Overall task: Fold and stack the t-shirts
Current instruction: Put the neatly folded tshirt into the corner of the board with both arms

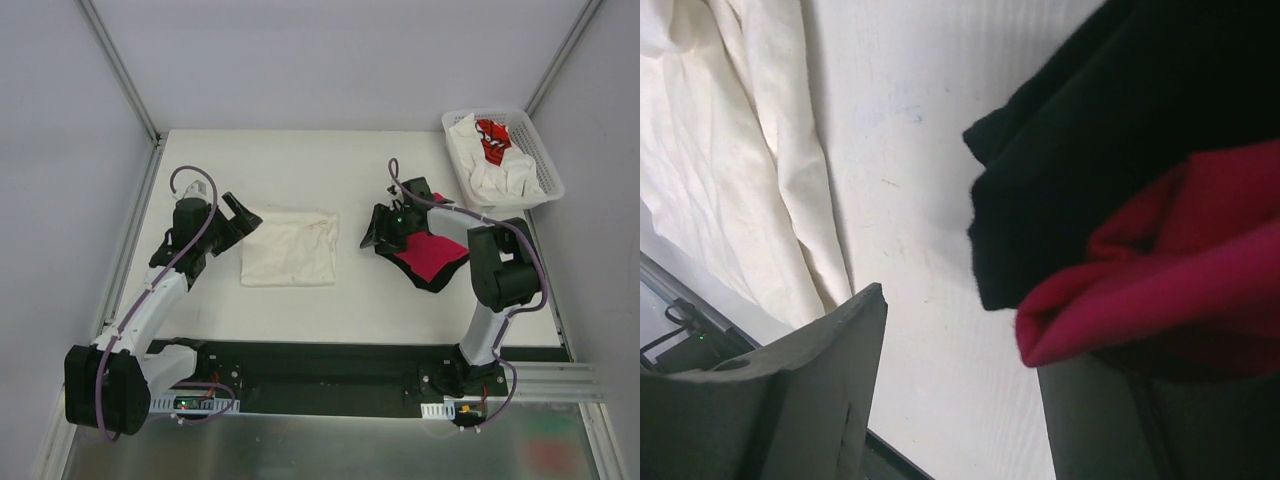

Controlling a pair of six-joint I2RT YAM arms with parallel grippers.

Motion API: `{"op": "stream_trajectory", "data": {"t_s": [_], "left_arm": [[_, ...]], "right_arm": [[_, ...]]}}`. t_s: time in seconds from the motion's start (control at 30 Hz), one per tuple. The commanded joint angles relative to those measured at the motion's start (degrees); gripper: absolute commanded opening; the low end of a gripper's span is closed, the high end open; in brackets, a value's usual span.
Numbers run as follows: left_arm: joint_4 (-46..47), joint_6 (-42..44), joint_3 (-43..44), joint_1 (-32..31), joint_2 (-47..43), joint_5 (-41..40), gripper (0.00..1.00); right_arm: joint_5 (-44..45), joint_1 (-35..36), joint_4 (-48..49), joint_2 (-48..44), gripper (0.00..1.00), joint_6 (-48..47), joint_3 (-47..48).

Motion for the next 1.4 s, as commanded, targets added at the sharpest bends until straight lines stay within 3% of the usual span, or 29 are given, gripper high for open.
{"op": "stream_trajectory", "data": {"t_s": [0.0,0.37,0.6,0.73,0.77,0.83,0.93,0.97,1.1,1.27,1.37], "left_arm": [[0.44,1.50,2.41,0.45,1.75,-3.40,0.99],[0.44,0.45,5.13,1.50,5.70,-5.26,0.99],[2.19,0.80,5.31,6.06,7.29,-0.35,0.99],[13.60,-2.27,-0.57,12.57,9.30,10.36,0.99],[20.58,-4.19,-3.02,14.06,11.05,12.65,0.99],[25.02,-6.83,-4.79,14.60,13.60,16.87,0.99],[38.28,-12.81,-9.44,15.30,21.24,23.45,0.99],[46.67,-15.87,-12.24,15.48,25.53,24.79,0.98],[61.05,-21.25,-15.69,16.18,34.00,29.28,0.94],[58.98,-18.20,-14.82,16.44,34.81,29.46,0.93],[50.82,-13.20,-13.15,16.36,31.39,27.98,0.94]], "right_arm": [[3.14,3.42,-3.18,-0.64,0.62,-1.43,1.51],[1.39,6.23,-4.15,0.41,0.62,-0.29,4.85],[1.38,7.11,-4.24,2.34,0.62,-0.46,7.48],[1.12,7.20,-3.54,4.54,0.62,-1.69,9.15],[1.47,7.20,-2.93,4.98,0.62,-1.95,9.68],[2.00,7.12,-3.01,5.51,0.62,-2.31,10.47],[2.00,7.11,-2.66,6.65,0.62,-3.19,11.70],[1.56,7.03,-1.87,7.00,0.62,-3.01,11.79],[1.12,6.85,-1.34,8.32,0.62,-2.66,12.67],[0.86,6.76,-1.69,8.68,0.62,-3.01,12.67],[0.94,6.67,-1.69,8.85,0.62,-2.84,12.58]]}}
